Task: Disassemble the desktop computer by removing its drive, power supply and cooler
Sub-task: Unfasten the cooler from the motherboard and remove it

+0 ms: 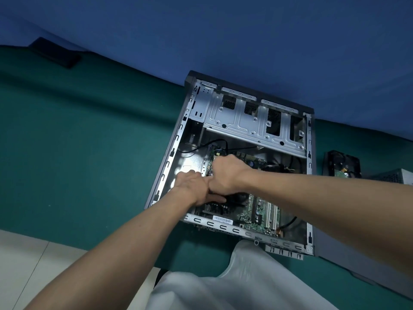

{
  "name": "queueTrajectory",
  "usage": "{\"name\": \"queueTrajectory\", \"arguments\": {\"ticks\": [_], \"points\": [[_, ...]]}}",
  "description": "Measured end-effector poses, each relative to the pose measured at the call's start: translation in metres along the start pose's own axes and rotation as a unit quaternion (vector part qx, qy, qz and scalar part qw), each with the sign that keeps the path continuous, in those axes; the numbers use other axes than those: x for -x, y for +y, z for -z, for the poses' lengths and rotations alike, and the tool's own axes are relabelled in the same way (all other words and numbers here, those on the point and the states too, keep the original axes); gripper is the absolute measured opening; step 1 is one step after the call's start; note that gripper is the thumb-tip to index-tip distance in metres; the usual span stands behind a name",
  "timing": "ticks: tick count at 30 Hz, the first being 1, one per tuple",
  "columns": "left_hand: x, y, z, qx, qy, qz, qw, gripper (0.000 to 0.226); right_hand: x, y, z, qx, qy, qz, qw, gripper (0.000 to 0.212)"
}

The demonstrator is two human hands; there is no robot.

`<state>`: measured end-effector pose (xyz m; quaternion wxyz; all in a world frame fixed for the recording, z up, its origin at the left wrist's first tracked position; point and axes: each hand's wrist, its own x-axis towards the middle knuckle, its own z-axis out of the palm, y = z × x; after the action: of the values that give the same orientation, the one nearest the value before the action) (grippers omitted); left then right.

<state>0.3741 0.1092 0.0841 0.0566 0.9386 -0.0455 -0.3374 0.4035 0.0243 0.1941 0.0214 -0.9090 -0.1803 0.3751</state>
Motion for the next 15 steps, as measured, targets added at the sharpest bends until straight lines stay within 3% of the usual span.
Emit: {"name": "queueTrajectory", "arguments": {"ticks": [1,2,3,4,6,8,10,11,13,15], "points": [[0.001,0.000,0.001,-0.007,-0.012,-0.009,1.000,0.077,-0.001,0.004,0.002,-0.155,-0.021,-0.077,0.985,0.017],[0.001,0.000,0.002,-0.027,-0.015,-0.019,0.999,0.087,-0.001,0.010,0.004,-0.282,-0.047,-0.152,0.946,0.015],[0.002,0.000,0.003,-0.050,-0.009,-0.032,0.998,0.092,0.000,0.016,0.005,-0.348,-0.079,-0.212,0.910,0.016],[0.003,0.000,0.005,-0.066,0.001,-0.040,0.997,0.092,0.002,0.021,0.004,-0.370,-0.108,-0.244,0.890,0.019],[0.003,-0.001,0.007,-0.080,0.025,-0.051,0.995,0.091,0.001,0.025,0.001,-0.344,-0.127,-0.246,0.897,0.022],[0.001,-0.002,0.006,-0.081,0.044,-0.055,0.994,0.092,0.000,0.024,-0.002,-0.207,-0.093,-0.177,0.958,0.016],[-0.001,-0.002,0.004,-0.069,0.045,-0.056,0.995,0.086,0.005,0.021,-0.002,0.034,-0.047,-0.044,0.997,0.008],[-0.002,-0.002,0.002,-0.060,0.042,-0.049,0.996,0.075,0.009,0.019,-0.001,0.161,-0.020,0.032,0.986,0.012],[-0.006,-0.003,-0.004,-0.039,0.064,-0.033,0.997,0.034,0.012,0.014,0.000,0.356,0.027,0.175,0.918,0.025],[-0.008,-0.003,-0.009,-0.025,0.084,-0.005,0.996,0.008,0.011,0.005,0.001,0.422,0.037,0.240,0.873,0.032]]}}
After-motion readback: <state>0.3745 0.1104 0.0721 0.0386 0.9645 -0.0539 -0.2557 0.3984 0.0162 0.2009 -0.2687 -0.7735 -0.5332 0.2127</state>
